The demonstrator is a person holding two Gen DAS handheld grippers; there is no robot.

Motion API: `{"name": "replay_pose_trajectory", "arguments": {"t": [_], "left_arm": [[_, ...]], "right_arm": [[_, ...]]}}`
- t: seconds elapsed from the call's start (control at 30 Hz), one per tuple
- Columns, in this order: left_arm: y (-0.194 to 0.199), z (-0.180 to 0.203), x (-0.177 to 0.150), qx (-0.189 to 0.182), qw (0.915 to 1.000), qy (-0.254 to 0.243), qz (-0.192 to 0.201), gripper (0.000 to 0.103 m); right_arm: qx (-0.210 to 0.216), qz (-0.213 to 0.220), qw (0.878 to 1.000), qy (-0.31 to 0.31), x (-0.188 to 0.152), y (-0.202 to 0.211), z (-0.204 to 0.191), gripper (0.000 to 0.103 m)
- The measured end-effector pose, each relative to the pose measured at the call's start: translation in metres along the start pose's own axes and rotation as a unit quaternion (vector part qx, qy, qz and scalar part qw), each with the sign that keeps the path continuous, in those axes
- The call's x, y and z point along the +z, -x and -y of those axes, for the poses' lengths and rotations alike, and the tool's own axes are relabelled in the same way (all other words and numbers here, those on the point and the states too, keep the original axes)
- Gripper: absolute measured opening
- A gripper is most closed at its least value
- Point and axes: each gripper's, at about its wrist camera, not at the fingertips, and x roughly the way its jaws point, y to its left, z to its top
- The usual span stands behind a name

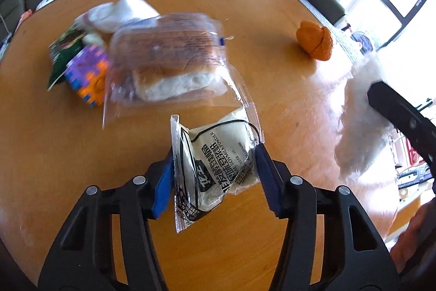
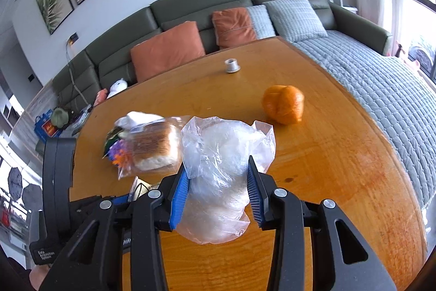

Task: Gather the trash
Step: 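Grasp the printed snack packet with left gripper while right gripper grasps white plastic bag, then carry the packet and white bag over the black bin and open both grippers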

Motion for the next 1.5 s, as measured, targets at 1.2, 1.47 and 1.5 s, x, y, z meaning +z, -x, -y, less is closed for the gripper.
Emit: {"name": "replay_pose_trajectory", "arguments": {"t": [1.2,1.47,1.5], "left_arm": [[0.215,-0.330,-0.200,0.091,0.9609,0.233,0.119,0.053],[0.251,-0.416,-0.265,0.160,0.9235,0.328,0.119,0.053],[0.253,-0.422,-0.268,0.164,0.9210,0.333,0.118,0.053]], "right_arm": [[0.204,-0.077,0.952,0.213,-0.101,-0.029,-0.397,0.041],[0.262,-0.104,0.917,0.282,-0.140,-0.038,-0.503,0.041],[0.268,-0.109,0.912,0.292,-0.146,-0.041,-0.518,0.041]]}}
